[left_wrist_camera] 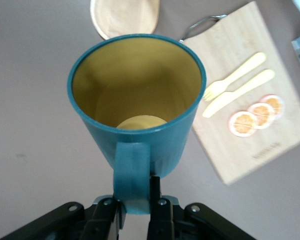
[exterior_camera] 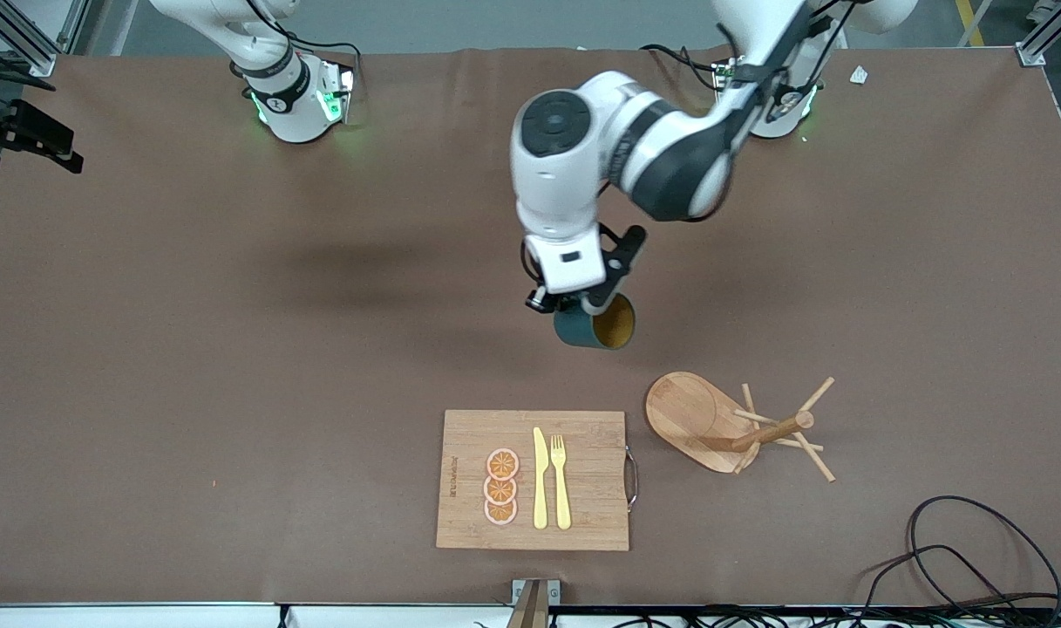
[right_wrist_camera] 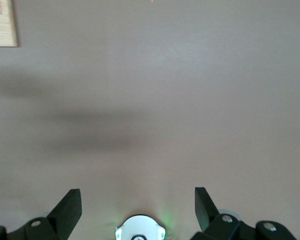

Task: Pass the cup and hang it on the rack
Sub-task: 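Lift the mug with the left gripper and carry it toward the rack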

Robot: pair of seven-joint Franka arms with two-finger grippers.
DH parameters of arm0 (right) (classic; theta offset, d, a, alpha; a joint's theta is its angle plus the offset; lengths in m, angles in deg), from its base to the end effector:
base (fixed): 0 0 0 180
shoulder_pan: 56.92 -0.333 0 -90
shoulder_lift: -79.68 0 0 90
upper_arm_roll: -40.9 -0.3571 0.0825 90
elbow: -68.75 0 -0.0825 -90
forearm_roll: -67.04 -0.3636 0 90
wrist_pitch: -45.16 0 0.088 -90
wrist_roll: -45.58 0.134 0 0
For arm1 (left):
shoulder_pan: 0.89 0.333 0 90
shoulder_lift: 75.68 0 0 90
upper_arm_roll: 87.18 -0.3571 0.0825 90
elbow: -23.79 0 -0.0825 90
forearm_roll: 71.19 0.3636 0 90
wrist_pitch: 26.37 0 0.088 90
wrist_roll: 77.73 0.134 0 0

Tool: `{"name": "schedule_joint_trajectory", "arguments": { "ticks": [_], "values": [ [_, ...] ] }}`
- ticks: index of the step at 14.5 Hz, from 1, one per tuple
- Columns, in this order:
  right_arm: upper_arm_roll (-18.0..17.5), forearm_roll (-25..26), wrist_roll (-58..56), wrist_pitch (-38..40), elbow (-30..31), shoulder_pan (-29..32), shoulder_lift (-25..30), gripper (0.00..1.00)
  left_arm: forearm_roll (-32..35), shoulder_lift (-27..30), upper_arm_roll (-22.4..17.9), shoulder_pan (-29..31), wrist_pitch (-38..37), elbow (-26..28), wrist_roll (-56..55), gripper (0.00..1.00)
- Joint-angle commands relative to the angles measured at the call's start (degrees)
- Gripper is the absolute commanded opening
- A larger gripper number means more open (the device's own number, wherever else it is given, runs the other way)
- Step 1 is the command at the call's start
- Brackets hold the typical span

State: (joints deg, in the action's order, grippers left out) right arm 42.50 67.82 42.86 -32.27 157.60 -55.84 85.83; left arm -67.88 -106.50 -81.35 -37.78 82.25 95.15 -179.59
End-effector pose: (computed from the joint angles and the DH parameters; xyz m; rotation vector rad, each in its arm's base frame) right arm 0.4686 -0.0250 0.6834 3.1322 -0.0021 -0.1448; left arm 0.5514 -0.4768 0.4794 2.6364 1.4993 0.0597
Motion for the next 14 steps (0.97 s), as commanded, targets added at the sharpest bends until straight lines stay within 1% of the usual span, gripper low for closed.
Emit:
{"name": "schedule_joint_trajectory", "arguments": {
  "ticks": [1,4,5,9,11,14],
  "values": [
    [1.3,-1.6,0.5,-0.3,1.9,-0.5,1.4,1.00,-10.7,3.3,0.5,5.0,3.1,1.9,6.1,0.00],
    [1.3,-1.6,2.5,0.1,1.7,-0.6,1.4,1.00,-22.9,5.0,0.5,9.9,6.2,2.1,11.0,0.00],
    [1.3,-1.6,2.4,0.1,1.7,-0.7,1.4,1.00,-26.3,5.2,0.5,11.5,6.2,2.1,13.4,0.00],
    [1.4,-1.6,2.4,-1.1,1.2,-0.6,1.2,1.00,-44.1,5.5,0.4,18.5,6.2,2.6,25.0,0.00],
    [1.4,-1.7,2.5,-1.3,1.2,-0.6,1.2,1.00,-48.8,5.5,0.4,20.8,5.4,3.9,30.5,0.00],
    [1.4,-1.7,2.7,-0.9,-0.3,-0.5,1.0,1.00,-58.5,5.1,0.4,23.8,3.2,7.2,39.7,0.00]
  ]
}}
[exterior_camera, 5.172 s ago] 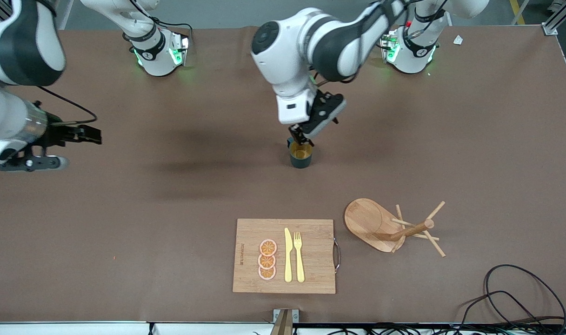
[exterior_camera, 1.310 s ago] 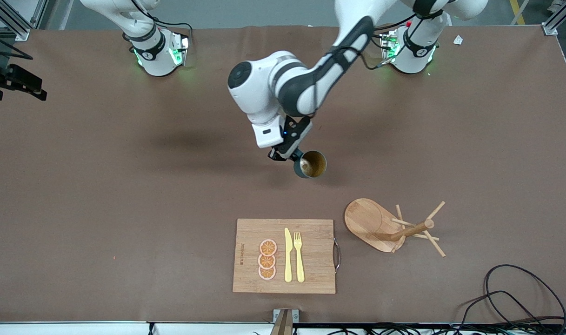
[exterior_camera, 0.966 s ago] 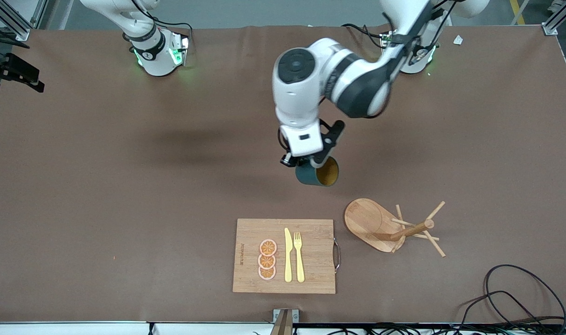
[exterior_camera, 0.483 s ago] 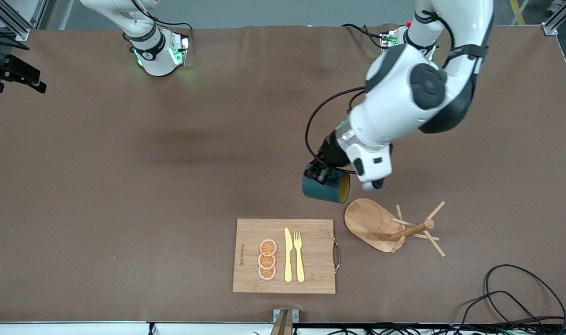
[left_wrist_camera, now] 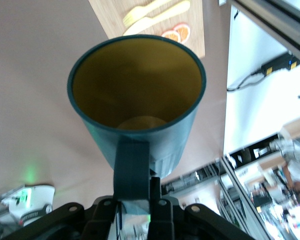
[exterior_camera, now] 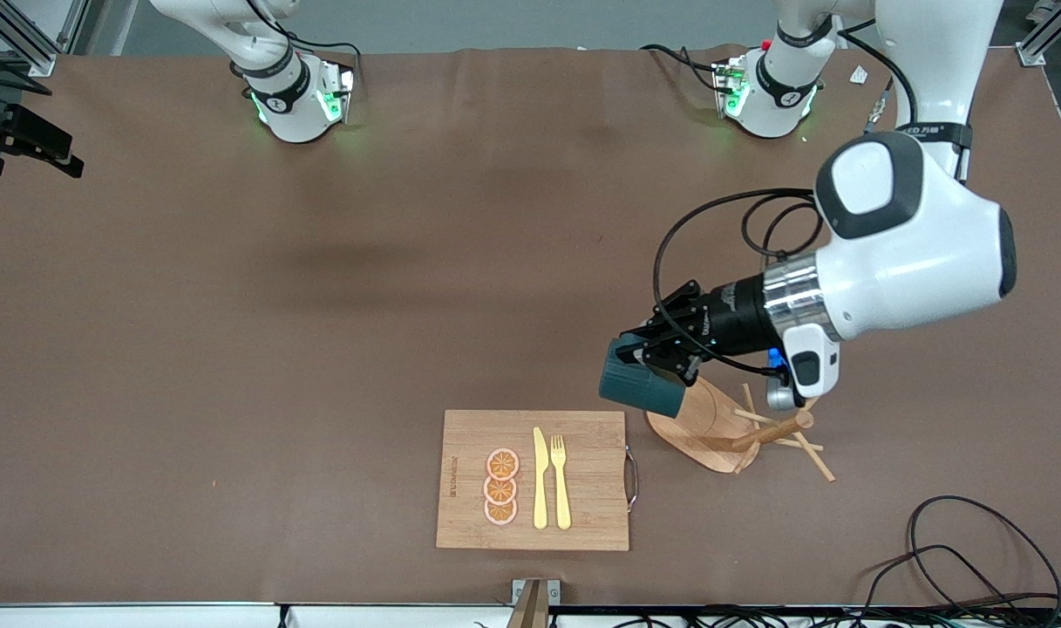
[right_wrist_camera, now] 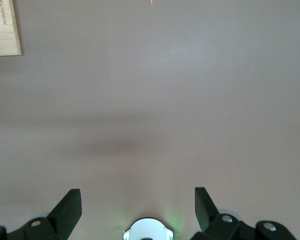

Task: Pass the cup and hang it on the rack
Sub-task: 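Lift the mug with the left gripper and carry it toward the rack, then hang the mug handle on a rack peg with the left gripper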

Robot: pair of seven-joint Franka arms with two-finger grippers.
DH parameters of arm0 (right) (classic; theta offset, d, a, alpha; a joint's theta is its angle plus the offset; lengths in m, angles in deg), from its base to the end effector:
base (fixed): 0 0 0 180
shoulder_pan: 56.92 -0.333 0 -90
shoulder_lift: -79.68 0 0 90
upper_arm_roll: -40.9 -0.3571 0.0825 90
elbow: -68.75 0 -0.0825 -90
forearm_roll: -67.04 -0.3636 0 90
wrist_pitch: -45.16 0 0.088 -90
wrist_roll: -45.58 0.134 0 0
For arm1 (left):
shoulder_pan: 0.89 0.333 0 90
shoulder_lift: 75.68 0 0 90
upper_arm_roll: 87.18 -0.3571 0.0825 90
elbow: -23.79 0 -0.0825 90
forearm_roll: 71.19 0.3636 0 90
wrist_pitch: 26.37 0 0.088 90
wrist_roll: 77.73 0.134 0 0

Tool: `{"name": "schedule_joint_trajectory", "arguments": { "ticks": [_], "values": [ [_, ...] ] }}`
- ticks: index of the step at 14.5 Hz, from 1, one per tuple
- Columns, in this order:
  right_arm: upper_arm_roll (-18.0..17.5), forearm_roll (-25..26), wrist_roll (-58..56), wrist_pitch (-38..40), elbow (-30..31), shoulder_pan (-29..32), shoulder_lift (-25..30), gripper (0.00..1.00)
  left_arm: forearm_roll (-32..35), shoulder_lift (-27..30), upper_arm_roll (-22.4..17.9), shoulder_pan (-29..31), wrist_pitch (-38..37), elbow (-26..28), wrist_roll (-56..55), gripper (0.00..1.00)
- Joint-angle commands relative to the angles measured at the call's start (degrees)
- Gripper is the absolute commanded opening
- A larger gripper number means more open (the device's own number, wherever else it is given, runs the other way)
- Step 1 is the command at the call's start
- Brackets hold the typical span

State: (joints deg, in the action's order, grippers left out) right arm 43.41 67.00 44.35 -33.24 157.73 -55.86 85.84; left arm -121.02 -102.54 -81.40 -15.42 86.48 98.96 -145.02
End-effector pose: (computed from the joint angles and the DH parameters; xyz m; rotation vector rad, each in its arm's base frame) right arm 0.4706 -0.0308 0.6838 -3.1300 0.0631 0.1205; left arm 0.6633 -0.2999 0.5395 1.9706 1.2285 -0.5922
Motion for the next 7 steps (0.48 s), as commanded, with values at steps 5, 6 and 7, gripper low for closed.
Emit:
{"name": "schedule_joint_trajectory", "arguments": {
  "ticks": [5,6,7],
  "values": [
    [0.5,-1.0,2.4,0.2,-1.7,-0.4,0.3,1.00,-12.4,0.5,0.5,6.3,-4.4,8.1,17.0,0.00],
    [0.5,-1.0,2.4,0.2,-2.3,-0.4,0.0,1.00,-13.4,-0.3,0.5,7.5,-6.9,8.1,19.4,0.00],
    [0.5,-1.0,2.2,0.3,-3.0,-0.4,-0.7,1.00,-13.8,-0.5,0.4,9.0,-8.8,8.1,21.3,0.00]
  ]
}}
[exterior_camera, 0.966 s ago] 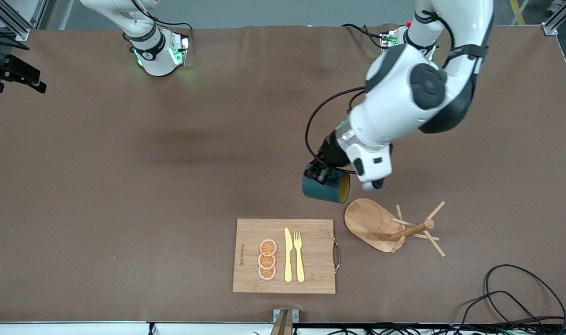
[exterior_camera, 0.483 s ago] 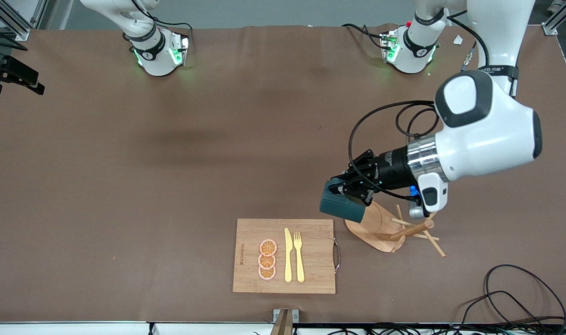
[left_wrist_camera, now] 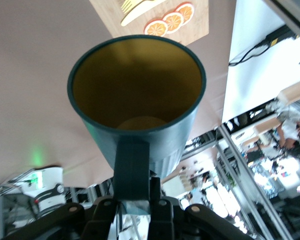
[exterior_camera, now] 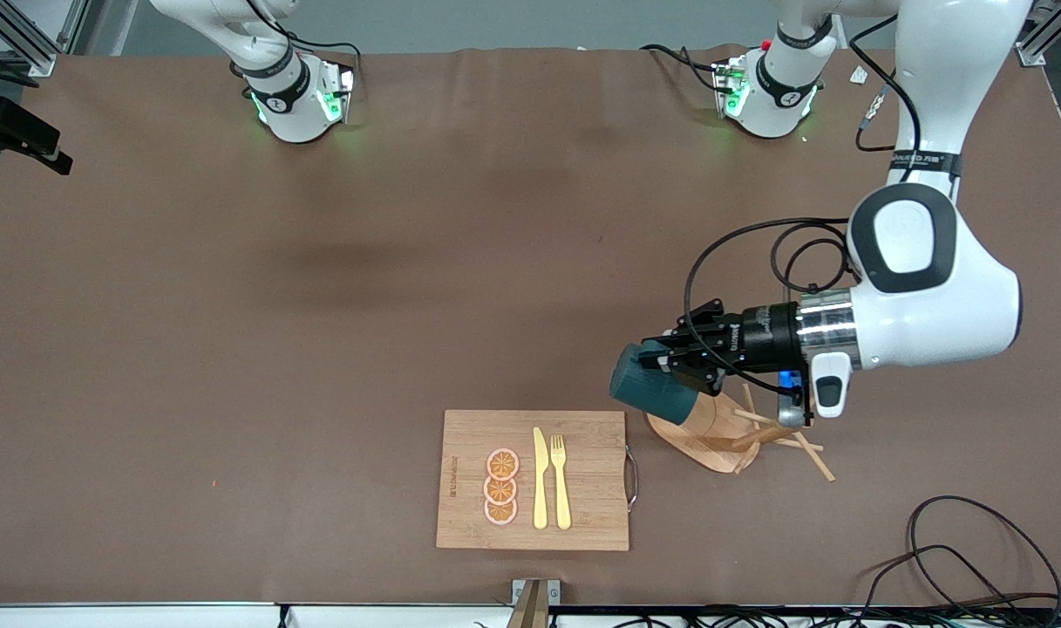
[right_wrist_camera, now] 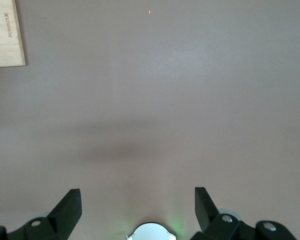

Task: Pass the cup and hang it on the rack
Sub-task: 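Hang the mug handle on a rack peg with the left gripper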

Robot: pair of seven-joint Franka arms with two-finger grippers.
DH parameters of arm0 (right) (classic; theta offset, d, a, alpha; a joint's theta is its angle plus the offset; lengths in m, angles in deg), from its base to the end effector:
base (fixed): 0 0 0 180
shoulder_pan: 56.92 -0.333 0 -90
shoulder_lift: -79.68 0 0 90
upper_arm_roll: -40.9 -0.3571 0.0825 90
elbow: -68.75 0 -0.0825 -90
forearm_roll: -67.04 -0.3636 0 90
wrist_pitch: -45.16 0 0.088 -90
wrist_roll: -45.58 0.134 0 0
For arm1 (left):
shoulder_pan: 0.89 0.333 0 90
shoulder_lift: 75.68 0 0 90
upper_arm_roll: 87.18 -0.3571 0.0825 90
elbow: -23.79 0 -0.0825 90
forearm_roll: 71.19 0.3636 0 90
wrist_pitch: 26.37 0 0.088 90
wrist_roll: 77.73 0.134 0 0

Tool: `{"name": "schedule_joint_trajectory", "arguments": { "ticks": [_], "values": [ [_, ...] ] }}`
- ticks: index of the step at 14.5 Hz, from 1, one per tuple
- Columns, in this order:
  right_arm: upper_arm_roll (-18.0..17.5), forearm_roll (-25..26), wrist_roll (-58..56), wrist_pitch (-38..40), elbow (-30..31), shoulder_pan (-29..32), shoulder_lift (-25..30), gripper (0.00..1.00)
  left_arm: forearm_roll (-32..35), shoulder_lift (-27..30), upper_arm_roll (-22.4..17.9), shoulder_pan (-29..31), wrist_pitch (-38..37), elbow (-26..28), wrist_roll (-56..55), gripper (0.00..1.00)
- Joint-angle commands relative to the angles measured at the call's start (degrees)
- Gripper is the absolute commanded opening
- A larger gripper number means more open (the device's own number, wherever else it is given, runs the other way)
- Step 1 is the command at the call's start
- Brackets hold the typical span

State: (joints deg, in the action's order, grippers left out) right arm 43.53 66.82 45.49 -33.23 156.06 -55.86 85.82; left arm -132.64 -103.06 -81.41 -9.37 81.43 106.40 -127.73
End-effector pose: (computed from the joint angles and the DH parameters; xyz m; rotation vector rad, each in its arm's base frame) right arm 0.4708 -0.0315 0.6960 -3.1289 0.0967 0.0756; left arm 0.6688 -0.2458 0.4829 1.8927 1.0568 -0.7068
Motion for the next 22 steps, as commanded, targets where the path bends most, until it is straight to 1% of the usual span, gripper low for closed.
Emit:
{"name": "schedule_joint_trajectory", "arguments": {
  "ticks": [1,5,7,12,16,18,19,20,21,22],
  "values": [
    [0.4,-0.8,1.1,0.3,-2.3,-0.3,-1.3,1.00,-2.2,-0.4,0.4,4.5,-5.2,0.6,5.3,0.00],
    [0.4,-0.8,0.7,0.3,-2.6,-0.3,-1.5,1.00,-2.2,-2.1,0.4,9.3,-10.8,0.7,11.7,0.00],
    [0.4,-0.8,0.8,1.6,-2.4,-0.3,-1.4,1.00,-2.4,-3.0,0.4,10.4,-12.1,0.7,14.2,0.00],
    [0.5,-0.9,0.7,1.8,-2.0,0.3,-1.4,1.00,-2.5,-5.8,0.4,13.4,-13.5,0.6,20.0,0.01],
    [0.5,-0.9,-0.5,1.3,-1.9,0.3,-1.3,1.00,-2.5,-7.3,0.5,15.1,-14.6,0.4,21.7,0.02],
    [0.9,-0.9,-4.3,0.5,-1.3,0.5,-1.2,1.00,-2.6,-7.4,0.4,14.8,-14.6,0.4,21.9,0.07],
    [1.6,-0.9,-5.3,0.3,-1.1,0.7,-1.2,1.00,-3.1,-7.4,0.4,14.6,-14.6,0.3,21.6,0.16],
    [1.9,-0.9,-5.5,0.3,-1.0,0.7,-1.2,1.00,-3.8,-7.4,0.4,14.6,-14.6,0.3,21.4,0.31],
    [1.9,-0.9,-5.4,0.3,-0.6,0.6,-1.1,1.00,-4.0,-7.4,0.4,14.6,-14.6,0.2,20.9,0.57],
    [1.8,-1.0,-5.4,0.2,0.0,0.6,-1.2,1.00,-4.1,-7.3,0.4,14.6,-14.6,0.0,20.6,0.75]
  ]
}}
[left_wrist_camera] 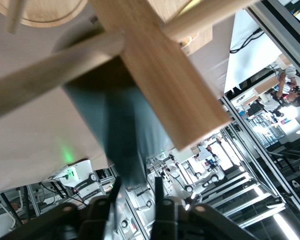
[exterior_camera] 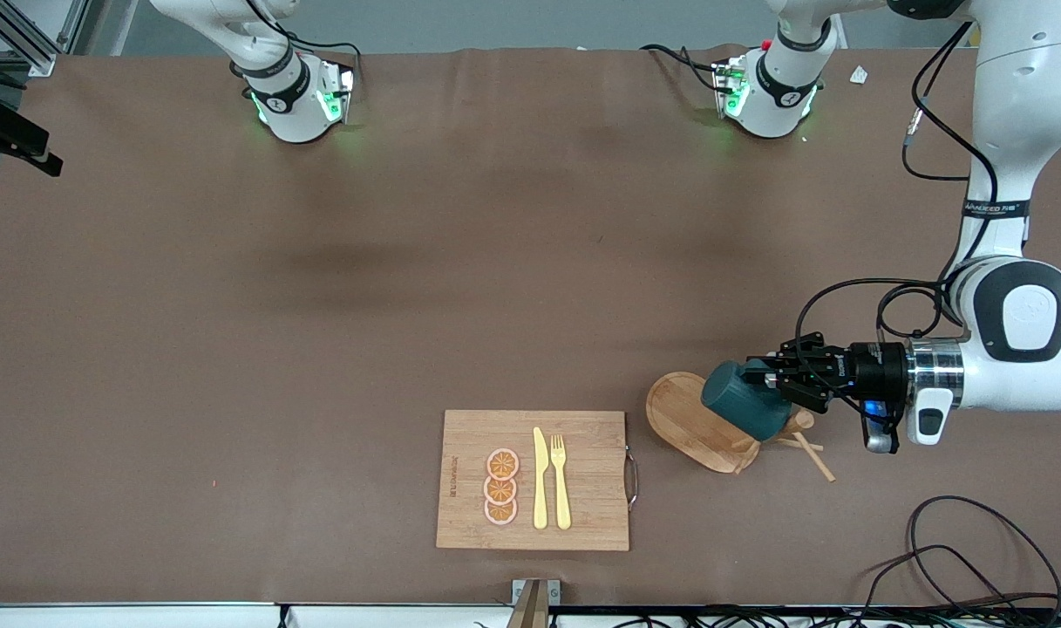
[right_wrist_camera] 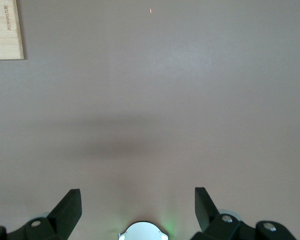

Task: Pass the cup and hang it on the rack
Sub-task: 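Hang the mug handle on a rack peg with the left gripper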

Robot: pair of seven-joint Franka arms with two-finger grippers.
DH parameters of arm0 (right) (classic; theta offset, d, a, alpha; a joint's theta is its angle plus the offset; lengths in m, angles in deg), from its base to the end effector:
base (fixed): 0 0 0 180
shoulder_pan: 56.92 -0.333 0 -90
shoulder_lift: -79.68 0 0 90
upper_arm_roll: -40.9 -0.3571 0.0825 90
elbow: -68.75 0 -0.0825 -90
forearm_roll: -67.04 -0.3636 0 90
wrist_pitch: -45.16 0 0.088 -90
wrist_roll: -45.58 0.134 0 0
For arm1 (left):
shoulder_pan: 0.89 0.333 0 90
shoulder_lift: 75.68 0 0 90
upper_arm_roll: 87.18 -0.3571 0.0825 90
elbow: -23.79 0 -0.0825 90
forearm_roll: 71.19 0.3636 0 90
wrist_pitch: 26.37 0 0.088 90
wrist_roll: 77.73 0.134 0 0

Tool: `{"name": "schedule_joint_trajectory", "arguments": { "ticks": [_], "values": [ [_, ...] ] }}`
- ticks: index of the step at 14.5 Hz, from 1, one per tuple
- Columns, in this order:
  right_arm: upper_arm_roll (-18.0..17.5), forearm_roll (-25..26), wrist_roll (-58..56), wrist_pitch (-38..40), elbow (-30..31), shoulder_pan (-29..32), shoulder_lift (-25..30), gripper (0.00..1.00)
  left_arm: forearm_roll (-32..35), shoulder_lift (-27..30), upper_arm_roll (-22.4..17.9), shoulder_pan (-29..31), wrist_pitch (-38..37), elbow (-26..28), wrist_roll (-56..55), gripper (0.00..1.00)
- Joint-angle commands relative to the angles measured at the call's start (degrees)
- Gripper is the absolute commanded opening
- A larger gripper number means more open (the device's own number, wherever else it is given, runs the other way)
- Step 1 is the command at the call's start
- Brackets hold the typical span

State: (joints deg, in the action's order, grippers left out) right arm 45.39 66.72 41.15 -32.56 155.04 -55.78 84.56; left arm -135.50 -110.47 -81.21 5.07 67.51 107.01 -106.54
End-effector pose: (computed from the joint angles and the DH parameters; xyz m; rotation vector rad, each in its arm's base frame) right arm 0.4759 -0.0483 0.6922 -3.1221 0.0303 0.0989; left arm 0.6926 -0.0989 0.3954 1.8294 0.8424 -0.7414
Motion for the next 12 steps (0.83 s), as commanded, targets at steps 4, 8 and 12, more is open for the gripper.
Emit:
{"name": "schedule_joint_trajectory", "arguments": {
  "ticks": [4,8,12],
  "values": [
    [0.1,-2.0,-1.2,-0.9,1.6,0.6,0.1,1.00,0.3,1.7,-0.3,0.4,-0.7,-3.7,-6.1,1.00],
    [0.2,-1.9,-1.4,-1.0,1.6,0.5,0.2,1.00,8.5,6.2,0.0,0.2,-0.7,-6.2,-13.3,1.00],
    [0.1,-1.2,-1.8,-1.5,1.6,0.4,0.1,1.00,21.8,12.2,0.3,-0.2,-0.7,-6.2,-13.5,1.00]
  ]
}}
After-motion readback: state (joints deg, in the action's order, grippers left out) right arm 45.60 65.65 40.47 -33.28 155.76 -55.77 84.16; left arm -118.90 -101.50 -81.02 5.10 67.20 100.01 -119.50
